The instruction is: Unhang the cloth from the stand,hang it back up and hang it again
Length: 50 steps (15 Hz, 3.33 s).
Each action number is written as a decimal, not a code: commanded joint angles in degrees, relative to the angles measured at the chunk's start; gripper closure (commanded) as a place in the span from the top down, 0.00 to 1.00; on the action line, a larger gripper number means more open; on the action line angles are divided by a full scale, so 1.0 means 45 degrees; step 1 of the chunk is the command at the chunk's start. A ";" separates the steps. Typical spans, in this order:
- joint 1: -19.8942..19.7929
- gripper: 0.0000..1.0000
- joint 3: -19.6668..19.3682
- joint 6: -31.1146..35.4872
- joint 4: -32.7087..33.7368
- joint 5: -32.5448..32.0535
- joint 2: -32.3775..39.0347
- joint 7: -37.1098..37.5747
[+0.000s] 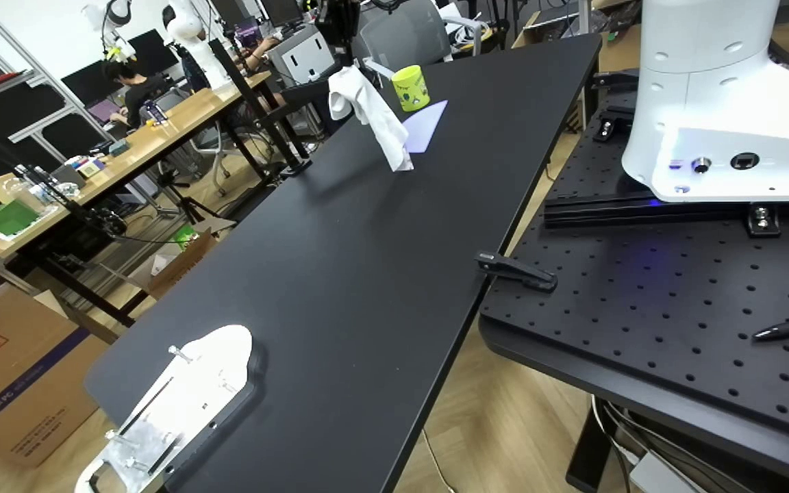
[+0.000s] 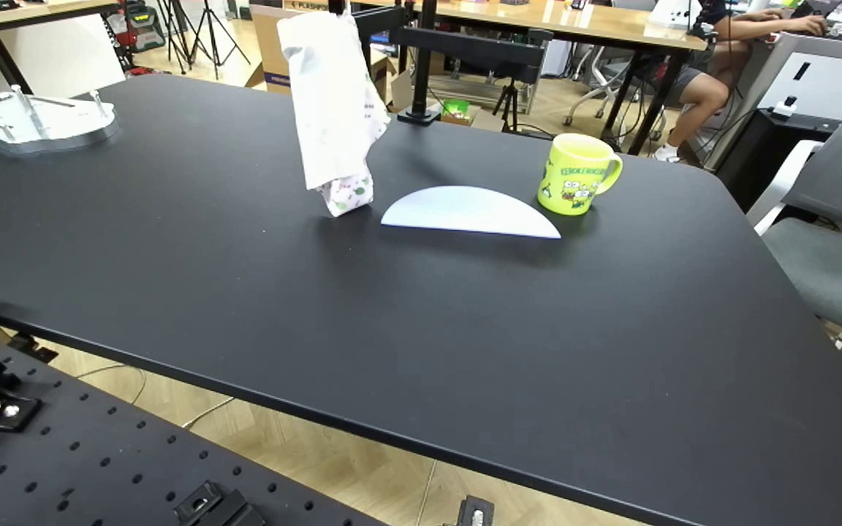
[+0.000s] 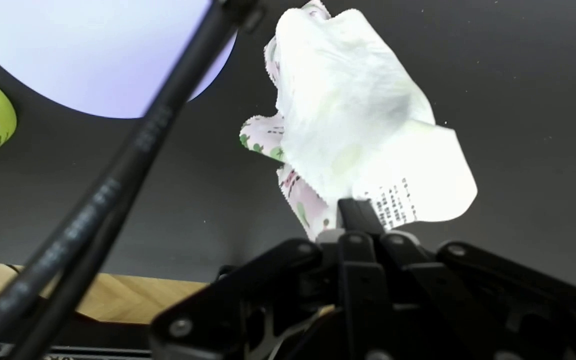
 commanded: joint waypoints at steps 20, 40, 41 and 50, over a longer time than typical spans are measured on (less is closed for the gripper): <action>-0.1057 0.00 -0.2111 0.0186 -0.1148 -0.1362 -0.4466 0.2817; -0.0854 0.71 -0.2307 0.1963 -0.0318 -0.1323 -0.1342 0.2171; -0.0824 0.78 -0.2363 0.2332 -0.0386 -0.1352 -0.1210 0.1981; -0.0699 1.00 -0.2644 0.3956 -0.0566 -0.0954 -0.0044 0.1582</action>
